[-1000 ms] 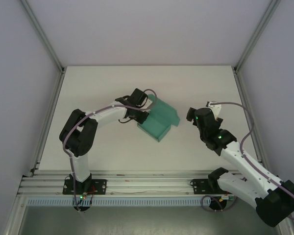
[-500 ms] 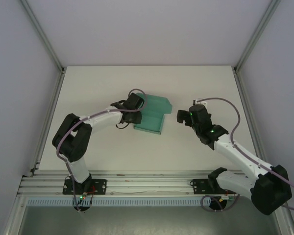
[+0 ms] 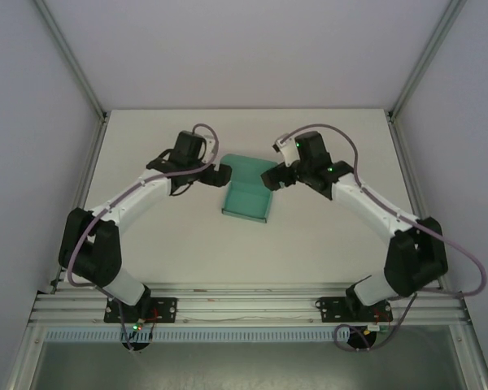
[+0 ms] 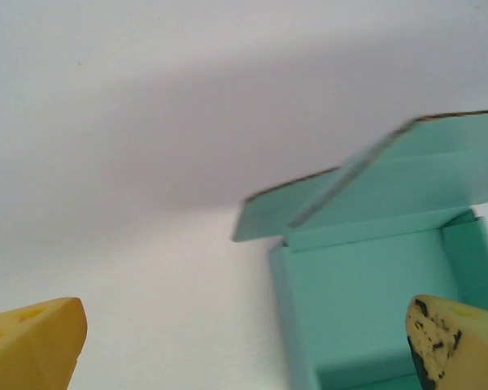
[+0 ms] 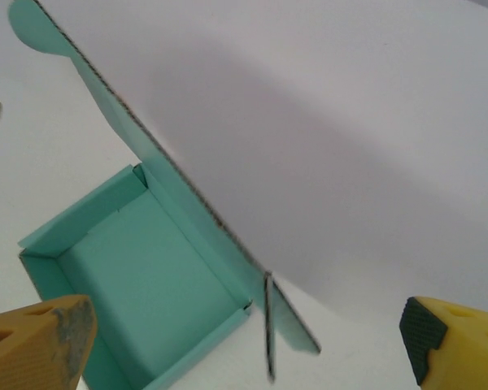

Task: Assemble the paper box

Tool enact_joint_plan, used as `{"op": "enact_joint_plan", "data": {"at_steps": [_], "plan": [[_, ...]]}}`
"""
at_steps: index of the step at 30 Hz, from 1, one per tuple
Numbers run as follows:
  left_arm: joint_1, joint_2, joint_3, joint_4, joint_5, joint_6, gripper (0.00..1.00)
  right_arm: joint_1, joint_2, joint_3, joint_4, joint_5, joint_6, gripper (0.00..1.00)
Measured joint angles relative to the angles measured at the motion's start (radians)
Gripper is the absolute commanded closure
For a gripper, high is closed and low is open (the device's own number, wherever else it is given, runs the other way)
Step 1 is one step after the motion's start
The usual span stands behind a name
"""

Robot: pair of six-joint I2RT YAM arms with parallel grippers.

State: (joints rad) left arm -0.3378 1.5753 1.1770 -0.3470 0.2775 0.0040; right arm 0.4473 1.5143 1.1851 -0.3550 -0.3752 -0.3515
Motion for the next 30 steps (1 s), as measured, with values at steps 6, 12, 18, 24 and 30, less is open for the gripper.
{"op": "enact_joint_plan", "data": {"at_steps": [6, 12, 18, 24, 30], "plan": [[0.018, 0.148, 0.132, -0.04, 0.089, 0.256, 0.0, -0.037, 0.118, 0.092, -0.114, -0.061, -0.082, 0.38], [0.043, 0.313, 0.357, -0.18, 0.183, 0.437, 0.01, -0.06, 0.164, 0.123, -0.193, -0.102, -0.137, 0.6], [0.057, 0.361, 0.463, -0.311, 0.269, 0.584, 0.23, -0.076, 0.219, 0.188, -0.241, -0.124, -0.183, 0.82], [0.056, 0.365, 0.481, -0.387, 0.319, 0.667, 0.66, -0.078, 0.241, 0.207, -0.259, -0.123, -0.227, 0.89], [0.056, 0.378, 0.505, -0.417, 0.344, 0.686, 0.9, -0.078, 0.241, 0.207, -0.258, -0.134, -0.256, 0.91]]}}
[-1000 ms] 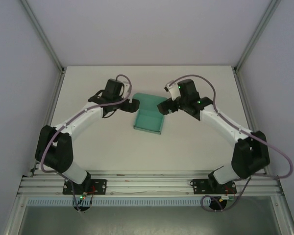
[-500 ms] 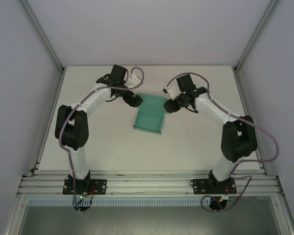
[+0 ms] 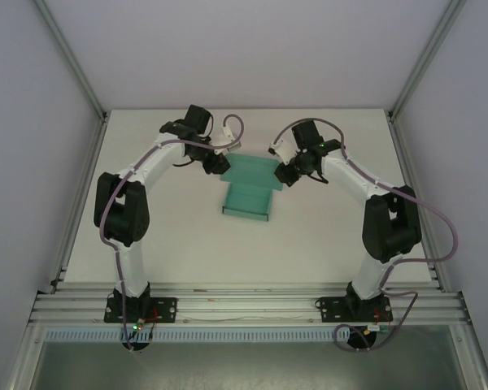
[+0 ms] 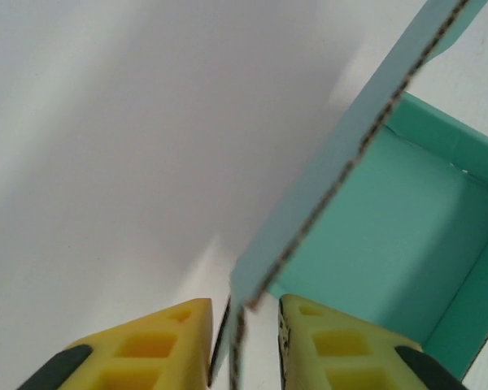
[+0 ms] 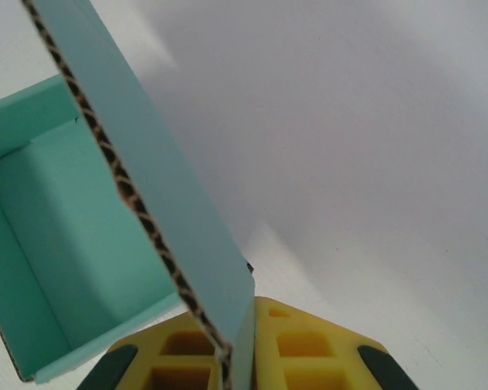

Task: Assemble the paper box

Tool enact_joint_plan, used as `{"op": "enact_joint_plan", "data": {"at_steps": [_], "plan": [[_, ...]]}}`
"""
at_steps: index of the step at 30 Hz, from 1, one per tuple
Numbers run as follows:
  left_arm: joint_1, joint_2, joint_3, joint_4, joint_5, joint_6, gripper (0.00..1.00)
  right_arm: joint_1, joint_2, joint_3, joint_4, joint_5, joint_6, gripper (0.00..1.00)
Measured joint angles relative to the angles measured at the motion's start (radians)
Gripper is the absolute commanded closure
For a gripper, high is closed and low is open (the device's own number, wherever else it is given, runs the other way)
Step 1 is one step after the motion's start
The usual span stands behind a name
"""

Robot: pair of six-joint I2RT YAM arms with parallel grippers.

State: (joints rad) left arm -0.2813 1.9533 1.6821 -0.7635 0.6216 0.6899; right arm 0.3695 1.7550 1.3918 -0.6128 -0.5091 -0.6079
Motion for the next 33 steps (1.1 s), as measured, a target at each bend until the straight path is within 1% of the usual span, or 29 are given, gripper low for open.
{"op": "enact_joint_plan", "data": {"at_steps": [1, 2, 6, 7, 10, 12, 15, 17, 20, 23, 27, 33], "plan": [[0.0, 0.002, 0.0, 0.0, 0.002, 0.0, 0.97, 0.0, 0.0, 0.0, 0.001, 0.0, 0.0, 0.93], [0.0, 0.002, 0.0, 0.0, 0.005, -0.008, 1.0, 0.0, 0.0, 0.0, 0.002, 0.0, 0.003, 0.95], [0.0, -0.002, -0.016, 0.045, -0.003, -0.069, 1.0, 0.001, -0.001, 0.0, 0.028, 0.022, 0.077, 0.99], [0.0, -0.01, -0.033, 0.077, -0.011, -0.098, 1.0, 0.005, -0.002, 0.0, 0.039, 0.036, 0.108, 0.98], [-0.014, -0.054, -0.096, 0.187, -0.07, -0.235, 1.0, 0.035, -0.021, -0.014, 0.103, 0.132, 0.236, 0.98], [-0.023, -0.082, -0.125, 0.258, -0.112, -0.354, 1.0, 0.065, -0.056, -0.049, 0.161, 0.209, 0.334, 0.97], [-0.044, -0.114, -0.162, 0.363, -0.195, -0.536, 1.0, 0.111, -0.099, -0.101, 0.254, 0.326, 0.518, 0.98], [-0.071, -0.125, -0.19, 0.423, -0.26, -0.638, 1.0, 0.131, -0.102, -0.127, 0.315, 0.398, 0.632, 0.99], [-0.133, -0.127, -0.239, 0.488, -0.377, -0.755, 1.0, 0.147, -0.082, -0.153, 0.378, 0.497, 0.776, 0.99], [-0.19, -0.127, -0.289, 0.531, -0.471, -0.831, 1.0, 0.155, -0.04, -0.154, 0.412, 0.583, 0.893, 1.0], [-0.227, -0.127, -0.329, 0.575, -0.557, -0.93, 1.0, 0.18, -0.003, -0.154, 0.444, 0.669, 0.962, 1.0], [-0.216, -0.128, -0.369, 0.665, -0.577, -1.073, 1.0, 0.224, 0.002, -0.171, 0.488, 0.727, 0.999, 1.0]]}}
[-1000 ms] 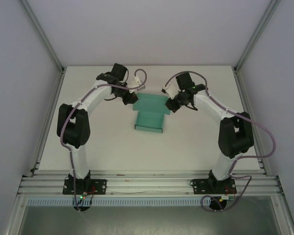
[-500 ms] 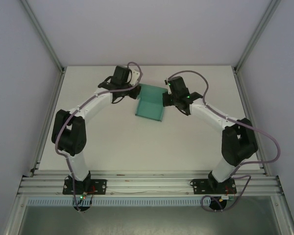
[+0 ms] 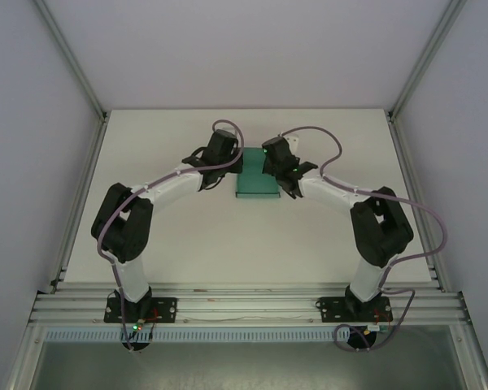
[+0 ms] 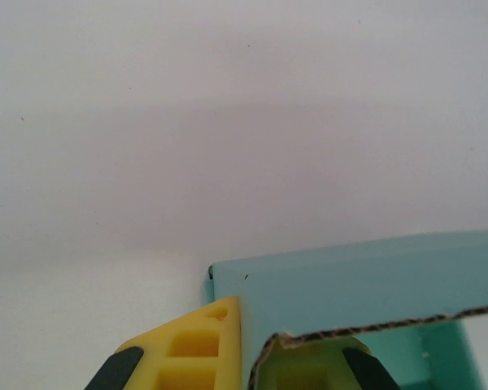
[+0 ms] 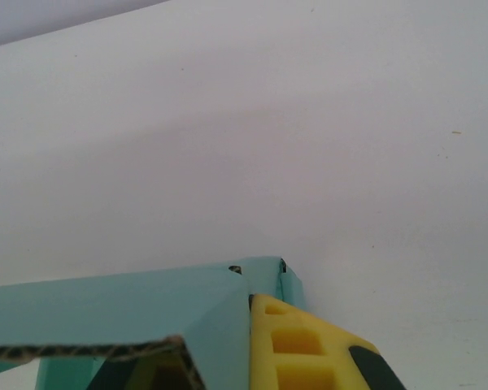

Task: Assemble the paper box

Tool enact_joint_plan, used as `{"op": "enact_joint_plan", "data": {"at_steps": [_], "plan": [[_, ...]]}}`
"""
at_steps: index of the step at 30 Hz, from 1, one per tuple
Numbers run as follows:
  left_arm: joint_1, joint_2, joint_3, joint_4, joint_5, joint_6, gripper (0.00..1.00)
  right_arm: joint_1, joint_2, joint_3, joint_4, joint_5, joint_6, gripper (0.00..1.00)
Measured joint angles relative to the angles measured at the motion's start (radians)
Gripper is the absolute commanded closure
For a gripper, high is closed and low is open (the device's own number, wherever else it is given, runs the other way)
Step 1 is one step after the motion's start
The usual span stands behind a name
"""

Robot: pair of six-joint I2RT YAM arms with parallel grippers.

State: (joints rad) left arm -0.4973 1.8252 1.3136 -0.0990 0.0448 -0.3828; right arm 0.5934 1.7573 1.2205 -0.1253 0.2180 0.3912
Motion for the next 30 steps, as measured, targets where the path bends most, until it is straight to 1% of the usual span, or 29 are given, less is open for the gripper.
{"op": "enact_joint_plan", "data": {"at_steps": [5, 9, 13, 17, 21, 22, 23, 25, 27, 29, 30], "plan": [[0.001, -0.007, -0.012, 0.018, 0.008, -0.064, 1.0, 0.006, 0.0, -0.012, 0.02, 0.005, 0.017, 1.0], [0.0, -0.016, -0.041, 0.049, 0.017, -0.072, 1.0, 0.01, 0.0, -0.03, 0.047, 0.02, 0.016, 1.0], [-0.003, -0.037, -0.124, 0.131, 0.029, -0.065, 1.0, 0.019, -0.006, -0.094, 0.114, 0.029, 0.004, 1.0], [-0.013, -0.064, -0.241, 0.213, 0.058, -0.062, 1.0, 0.033, -0.008, -0.161, 0.171, 0.029, -0.014, 1.0], [-0.025, -0.113, -0.33, 0.279, 0.062, -0.065, 1.0, 0.055, -0.037, -0.223, 0.235, 0.051, -0.044, 1.0], [-0.028, -0.122, -0.345, 0.289, 0.063, -0.066, 0.95, 0.061, -0.044, -0.241, 0.253, 0.059, -0.05, 1.0], [-0.03, -0.132, -0.359, 0.294, 0.064, -0.066, 0.87, 0.068, -0.052, -0.26, 0.273, 0.065, -0.056, 1.0], [-0.032, -0.151, -0.381, 0.298, 0.077, -0.072, 0.75, 0.076, -0.064, -0.292, 0.31, 0.071, -0.071, 1.0], [-0.035, -0.169, -0.406, 0.283, 0.106, -0.084, 0.58, 0.081, -0.075, -0.322, 0.349, 0.073, -0.085, 0.99], [-0.04, -0.184, -0.419, 0.257, 0.127, -0.091, 0.49, 0.09, -0.084, -0.352, 0.386, 0.079, -0.107, 0.97], [-0.041, -0.193, -0.419, 0.238, 0.132, -0.092, 0.42, 0.094, -0.088, -0.364, 0.401, 0.082, -0.118, 0.97]]}}
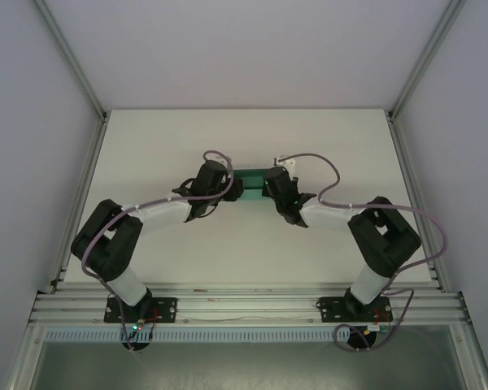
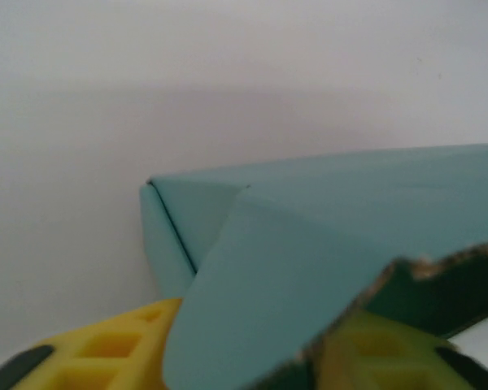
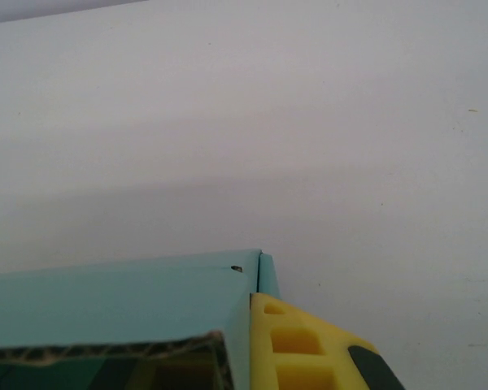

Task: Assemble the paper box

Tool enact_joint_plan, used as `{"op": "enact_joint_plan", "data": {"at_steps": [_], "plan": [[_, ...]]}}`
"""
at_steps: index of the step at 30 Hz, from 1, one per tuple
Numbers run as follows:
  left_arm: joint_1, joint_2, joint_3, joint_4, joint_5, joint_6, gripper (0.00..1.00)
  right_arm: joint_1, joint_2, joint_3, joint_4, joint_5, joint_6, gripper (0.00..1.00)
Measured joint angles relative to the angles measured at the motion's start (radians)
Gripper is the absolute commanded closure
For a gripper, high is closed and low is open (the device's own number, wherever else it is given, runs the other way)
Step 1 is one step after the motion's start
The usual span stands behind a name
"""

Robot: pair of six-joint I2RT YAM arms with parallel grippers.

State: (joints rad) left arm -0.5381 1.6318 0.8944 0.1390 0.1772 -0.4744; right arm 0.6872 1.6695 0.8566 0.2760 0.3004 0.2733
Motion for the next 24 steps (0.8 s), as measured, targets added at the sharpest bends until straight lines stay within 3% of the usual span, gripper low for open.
{"op": "enact_joint_plan", "data": {"at_steps": [4, 12, 19, 24], "plan": [[-0.004, -0.08, -0.002, -0.054, -0.001, 0.007, 0.0, 0.009, -0.005, -0.026, 0.038, 0.014, -0.05, 0.97], [0.004, -0.225, 0.05, -0.196, -0.09, -0.028, 0.0, 0.036, -0.018, -0.087, 0.122, 0.04, -0.13, 0.93], [0.1, -0.06, 0.245, -0.265, -0.048, -0.084, 0.0, 0.064, -0.018, -0.113, 0.148, 0.045, -0.169, 0.9], [0.146, 0.049, 0.285, -0.278, 0.032, -0.105, 0.1, 0.083, -0.017, -0.113, 0.146, 0.051, -0.184, 0.84]]}}
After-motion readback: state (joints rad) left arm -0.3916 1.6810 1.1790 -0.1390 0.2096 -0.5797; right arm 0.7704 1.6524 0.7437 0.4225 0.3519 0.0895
